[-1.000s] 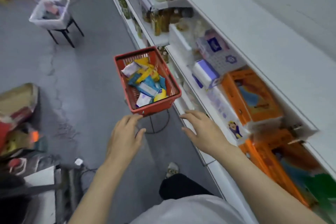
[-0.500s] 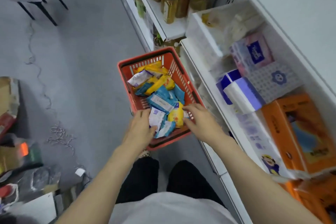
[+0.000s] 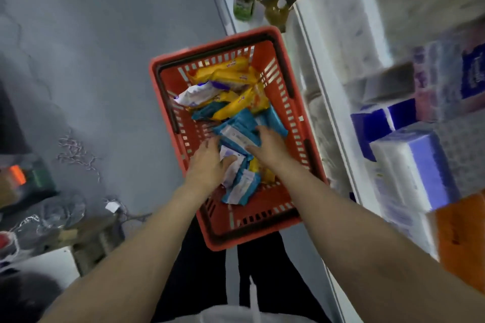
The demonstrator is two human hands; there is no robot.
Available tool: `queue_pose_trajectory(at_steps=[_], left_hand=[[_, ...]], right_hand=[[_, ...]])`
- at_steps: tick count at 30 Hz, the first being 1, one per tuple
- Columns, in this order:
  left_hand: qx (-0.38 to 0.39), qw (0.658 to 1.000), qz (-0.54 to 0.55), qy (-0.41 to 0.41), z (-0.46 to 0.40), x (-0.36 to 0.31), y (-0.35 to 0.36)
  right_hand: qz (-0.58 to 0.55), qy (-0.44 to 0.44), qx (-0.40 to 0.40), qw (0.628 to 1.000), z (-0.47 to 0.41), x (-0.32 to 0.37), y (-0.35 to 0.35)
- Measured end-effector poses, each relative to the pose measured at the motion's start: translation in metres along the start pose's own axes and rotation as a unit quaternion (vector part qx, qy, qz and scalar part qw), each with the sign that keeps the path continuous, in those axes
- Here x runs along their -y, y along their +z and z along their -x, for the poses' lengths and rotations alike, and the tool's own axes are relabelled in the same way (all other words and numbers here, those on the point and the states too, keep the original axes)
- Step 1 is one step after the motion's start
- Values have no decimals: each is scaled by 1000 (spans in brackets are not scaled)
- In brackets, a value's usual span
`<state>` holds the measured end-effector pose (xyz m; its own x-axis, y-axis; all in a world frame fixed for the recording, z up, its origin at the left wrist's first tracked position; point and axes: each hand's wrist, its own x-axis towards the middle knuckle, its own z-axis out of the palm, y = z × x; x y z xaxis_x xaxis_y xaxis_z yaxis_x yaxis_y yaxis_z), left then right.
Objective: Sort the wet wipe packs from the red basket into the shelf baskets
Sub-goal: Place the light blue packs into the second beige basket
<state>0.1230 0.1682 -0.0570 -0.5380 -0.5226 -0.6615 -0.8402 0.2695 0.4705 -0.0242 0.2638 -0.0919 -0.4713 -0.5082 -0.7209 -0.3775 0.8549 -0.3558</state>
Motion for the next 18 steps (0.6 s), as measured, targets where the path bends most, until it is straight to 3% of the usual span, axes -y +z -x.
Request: queue_pose_trajectory(at_steps=[4,7,10,14,18], left_hand=[[-14,998,48,-41,-13,5,16],[-18,995,77,-68,-22,5,22],[-20,990,105,-89,-33,7,28],[-30,983,148,-109,-42,9,35],[-30,970,200,-133,-44,11,39]], right_hand=[[21,41,32,998,-38,0,19],[12,77,-5,997,-50,-1,32],[-19,43,-52,998,-56,-8,36],[12,-28,-56,998,-58,-15,36],[-154,-53,-28,986,-50,-16,30]])
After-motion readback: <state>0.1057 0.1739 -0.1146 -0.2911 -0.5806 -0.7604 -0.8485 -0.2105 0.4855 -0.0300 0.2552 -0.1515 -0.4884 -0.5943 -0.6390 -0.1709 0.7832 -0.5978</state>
